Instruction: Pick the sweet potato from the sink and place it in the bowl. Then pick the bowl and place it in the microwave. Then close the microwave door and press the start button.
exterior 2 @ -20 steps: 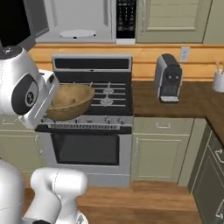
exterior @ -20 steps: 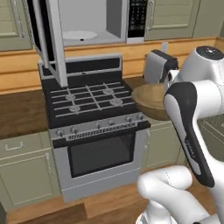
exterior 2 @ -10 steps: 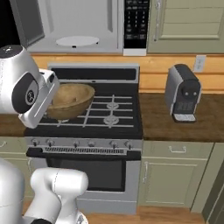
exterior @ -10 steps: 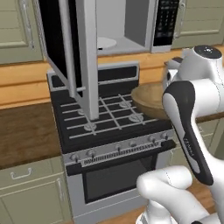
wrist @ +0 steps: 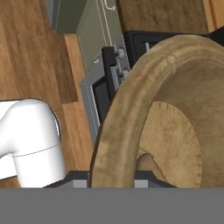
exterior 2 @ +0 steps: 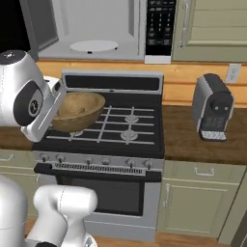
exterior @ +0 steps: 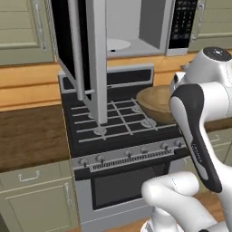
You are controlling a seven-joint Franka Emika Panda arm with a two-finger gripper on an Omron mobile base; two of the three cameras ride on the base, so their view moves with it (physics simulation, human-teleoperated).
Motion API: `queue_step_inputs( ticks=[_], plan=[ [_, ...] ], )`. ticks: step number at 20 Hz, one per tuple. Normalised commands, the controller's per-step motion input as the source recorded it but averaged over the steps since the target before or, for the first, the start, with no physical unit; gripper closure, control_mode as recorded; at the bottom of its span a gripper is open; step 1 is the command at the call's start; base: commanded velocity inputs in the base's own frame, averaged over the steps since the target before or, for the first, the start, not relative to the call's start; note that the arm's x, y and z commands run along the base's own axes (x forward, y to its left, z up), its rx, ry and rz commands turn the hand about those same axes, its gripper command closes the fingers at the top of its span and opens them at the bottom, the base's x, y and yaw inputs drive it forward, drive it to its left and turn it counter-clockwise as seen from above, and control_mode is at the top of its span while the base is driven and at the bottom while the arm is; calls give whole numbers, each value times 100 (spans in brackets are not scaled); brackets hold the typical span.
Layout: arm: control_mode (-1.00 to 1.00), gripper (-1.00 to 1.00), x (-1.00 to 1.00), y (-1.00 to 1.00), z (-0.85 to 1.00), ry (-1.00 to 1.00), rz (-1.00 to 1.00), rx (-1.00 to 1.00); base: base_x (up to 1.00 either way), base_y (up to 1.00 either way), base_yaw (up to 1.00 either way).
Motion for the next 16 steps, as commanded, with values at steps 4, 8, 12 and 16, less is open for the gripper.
queue_step_inputs(
  ticks=[4, 8, 12, 16],
  plan=[
    [100, 100, 0, 0, 0, 0, 0, 0, 40, -9, 13],
    [100, 100, 0, 0, 0, 0, 0, 0, 29, -13, 9],
    [100, 100, 0, 0, 0, 0, 0, 0, 42, -16, 4],
    [100, 100, 0, 0, 0, 0, 0, 0, 38, -24, 0]
  ],
)
